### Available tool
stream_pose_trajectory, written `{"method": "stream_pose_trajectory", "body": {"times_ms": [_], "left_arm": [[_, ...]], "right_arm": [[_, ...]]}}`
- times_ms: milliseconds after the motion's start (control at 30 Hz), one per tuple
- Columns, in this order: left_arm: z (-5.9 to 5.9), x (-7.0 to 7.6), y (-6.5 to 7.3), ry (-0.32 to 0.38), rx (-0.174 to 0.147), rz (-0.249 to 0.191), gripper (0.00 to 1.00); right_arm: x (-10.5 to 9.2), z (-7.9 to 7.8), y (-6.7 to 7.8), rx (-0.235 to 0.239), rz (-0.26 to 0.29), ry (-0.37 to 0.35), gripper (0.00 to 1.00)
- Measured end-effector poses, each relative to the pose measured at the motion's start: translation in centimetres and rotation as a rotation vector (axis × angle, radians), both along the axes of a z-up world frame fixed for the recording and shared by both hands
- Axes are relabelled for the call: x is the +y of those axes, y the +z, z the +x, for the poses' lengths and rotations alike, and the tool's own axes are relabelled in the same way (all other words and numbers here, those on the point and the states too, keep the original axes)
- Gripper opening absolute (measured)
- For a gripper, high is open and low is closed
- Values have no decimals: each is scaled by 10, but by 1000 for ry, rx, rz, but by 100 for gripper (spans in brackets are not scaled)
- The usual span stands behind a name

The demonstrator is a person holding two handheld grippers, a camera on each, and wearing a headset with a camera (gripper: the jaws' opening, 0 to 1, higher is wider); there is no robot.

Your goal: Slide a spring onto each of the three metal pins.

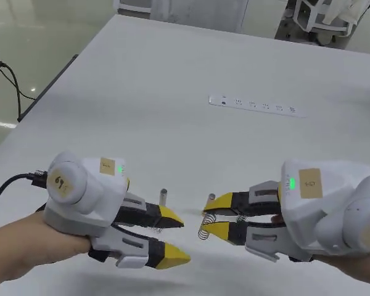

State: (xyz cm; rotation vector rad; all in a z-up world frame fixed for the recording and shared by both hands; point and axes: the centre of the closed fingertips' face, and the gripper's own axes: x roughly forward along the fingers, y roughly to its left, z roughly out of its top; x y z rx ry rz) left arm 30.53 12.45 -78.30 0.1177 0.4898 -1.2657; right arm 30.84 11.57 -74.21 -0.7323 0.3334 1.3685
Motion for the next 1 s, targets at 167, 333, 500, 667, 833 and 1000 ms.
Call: {"method": "stream_pose_trajectory", "body": {"times_ms": [167,333,500,667,833,1000], "left_arm": [[4,12,0,36,5,-2,38],[5,22,0,61,11,0,47],[6,31,-1,91,18,0,51],[7,37,-2,116,25,-1,59],[9,43,-2,142,25,-3,69],[12,52,-2,161,18,1,83]], "right_arm": [[-1,4,-2,-8,-7,-15,8],[-3,6,-2,-14,-7,-26,8],[-4,10,-2,-21,-10,-40,8],[-4,10,-3,-23,-13,-42,8],[-5,10,-5,-28,-23,-43,8],[-6,13,-3,-31,-16,-57,8]]}}
